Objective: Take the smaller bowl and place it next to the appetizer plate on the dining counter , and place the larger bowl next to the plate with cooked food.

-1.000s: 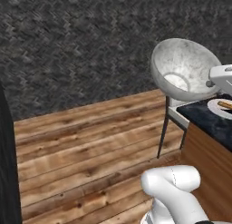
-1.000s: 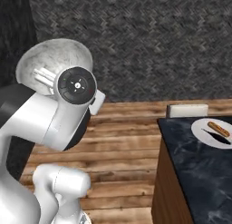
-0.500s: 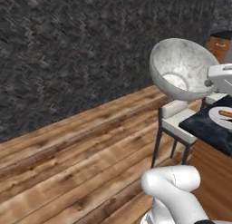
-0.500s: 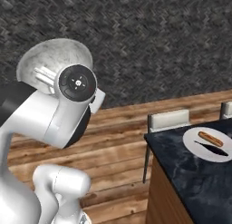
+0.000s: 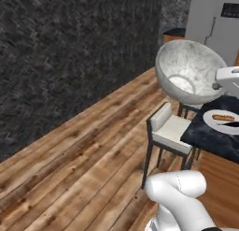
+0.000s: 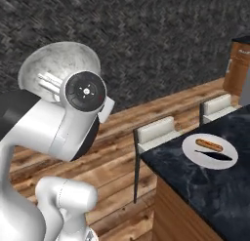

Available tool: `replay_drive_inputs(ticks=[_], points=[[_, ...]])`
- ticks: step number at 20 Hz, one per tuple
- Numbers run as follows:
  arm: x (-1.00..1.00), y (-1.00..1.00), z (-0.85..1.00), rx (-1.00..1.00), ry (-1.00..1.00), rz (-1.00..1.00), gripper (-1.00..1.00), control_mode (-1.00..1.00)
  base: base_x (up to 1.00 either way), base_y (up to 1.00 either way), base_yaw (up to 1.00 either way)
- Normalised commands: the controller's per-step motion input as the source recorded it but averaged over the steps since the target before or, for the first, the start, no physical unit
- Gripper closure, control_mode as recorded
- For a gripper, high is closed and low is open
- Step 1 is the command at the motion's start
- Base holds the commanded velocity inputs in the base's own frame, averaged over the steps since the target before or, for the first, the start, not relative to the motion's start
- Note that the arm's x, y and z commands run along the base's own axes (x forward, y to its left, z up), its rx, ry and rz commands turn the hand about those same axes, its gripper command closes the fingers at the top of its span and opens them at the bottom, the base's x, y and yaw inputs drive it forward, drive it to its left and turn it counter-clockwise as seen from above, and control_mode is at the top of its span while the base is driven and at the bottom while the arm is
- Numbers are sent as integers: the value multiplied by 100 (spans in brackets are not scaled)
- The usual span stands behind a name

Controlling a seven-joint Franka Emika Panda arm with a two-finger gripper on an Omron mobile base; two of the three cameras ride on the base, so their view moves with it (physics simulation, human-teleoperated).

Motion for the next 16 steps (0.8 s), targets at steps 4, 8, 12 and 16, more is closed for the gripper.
replay_drive_inputs(ticks=[4,8,12,16], points=[[0,0,0,0,0,0,100,100,79,72,-55],[0,0,0,0,0,0,100,100,40,36,-59],[0,0,0,0,0,0,100,100,34,36,-61],[0,0,0,0,0,0,100,100,43,61,-58]])
